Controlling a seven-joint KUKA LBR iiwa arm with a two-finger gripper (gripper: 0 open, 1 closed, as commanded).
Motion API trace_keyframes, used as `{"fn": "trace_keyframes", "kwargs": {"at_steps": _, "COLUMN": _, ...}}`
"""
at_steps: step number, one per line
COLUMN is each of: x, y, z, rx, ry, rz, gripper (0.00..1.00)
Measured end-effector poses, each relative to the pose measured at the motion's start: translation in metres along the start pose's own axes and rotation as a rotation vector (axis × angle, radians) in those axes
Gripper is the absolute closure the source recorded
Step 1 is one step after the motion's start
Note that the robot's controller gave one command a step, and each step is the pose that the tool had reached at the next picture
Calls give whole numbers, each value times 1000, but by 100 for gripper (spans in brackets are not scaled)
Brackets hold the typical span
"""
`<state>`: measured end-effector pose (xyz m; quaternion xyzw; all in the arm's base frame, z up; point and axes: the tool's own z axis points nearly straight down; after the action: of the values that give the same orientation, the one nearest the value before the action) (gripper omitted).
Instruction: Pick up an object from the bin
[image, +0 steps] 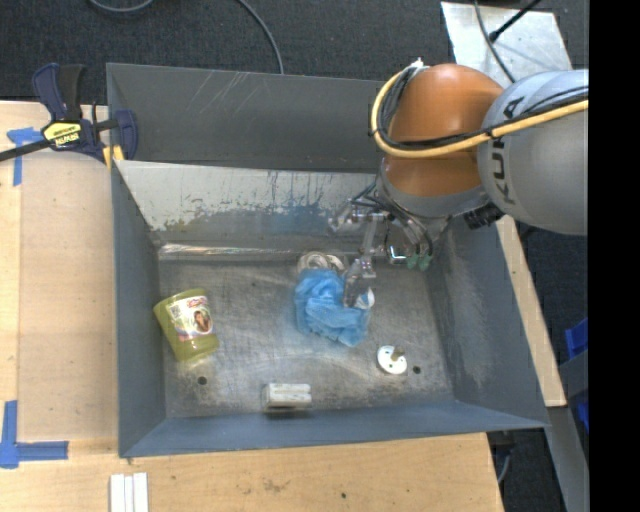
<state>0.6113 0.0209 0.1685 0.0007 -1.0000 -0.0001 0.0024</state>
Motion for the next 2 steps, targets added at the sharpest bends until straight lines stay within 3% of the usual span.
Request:
{"fn": "trace_keyframes", "kwargs": {"at_steps": 1, "x": -2, "y": 0, "z": -5, "rx": 0, "ry": -8, "rz": 0, "gripper": 0}}
{"fn": "trace_keyframes", "kwargs": {"at_steps": 2, "x": -6, "y": -14, "z": 39, "rx": 0, "ry": -16, "rz": -51, "gripper": 0}}
